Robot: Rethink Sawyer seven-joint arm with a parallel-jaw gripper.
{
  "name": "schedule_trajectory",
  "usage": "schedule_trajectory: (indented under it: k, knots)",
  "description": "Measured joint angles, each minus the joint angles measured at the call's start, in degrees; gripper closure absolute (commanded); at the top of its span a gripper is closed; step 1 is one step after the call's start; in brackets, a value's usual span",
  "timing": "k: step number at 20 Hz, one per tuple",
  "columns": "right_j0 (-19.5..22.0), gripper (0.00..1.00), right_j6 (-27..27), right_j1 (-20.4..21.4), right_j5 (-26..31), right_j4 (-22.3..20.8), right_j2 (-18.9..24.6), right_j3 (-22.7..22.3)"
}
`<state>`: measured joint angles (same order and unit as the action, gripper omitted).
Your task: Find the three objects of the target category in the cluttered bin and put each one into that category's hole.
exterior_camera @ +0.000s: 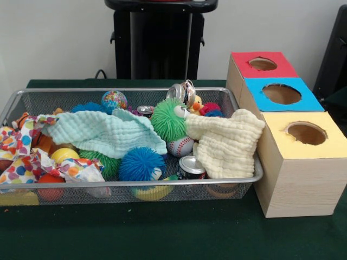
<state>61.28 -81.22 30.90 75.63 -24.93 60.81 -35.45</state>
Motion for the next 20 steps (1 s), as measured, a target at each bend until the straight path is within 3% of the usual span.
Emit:
schedule_trajectory:
  k: [3,11,20]
  knots:
    - [-0.1,1.0,0.0,0.3,1.1,0.0,0.0,0.6]
    - [-1.5,1.0,0.0,1.2,10.6,-0.5,0.0,6.6]
    - [-2.2,1.0,0.0,2.2,21.1,-5.3,2.4,13.5]
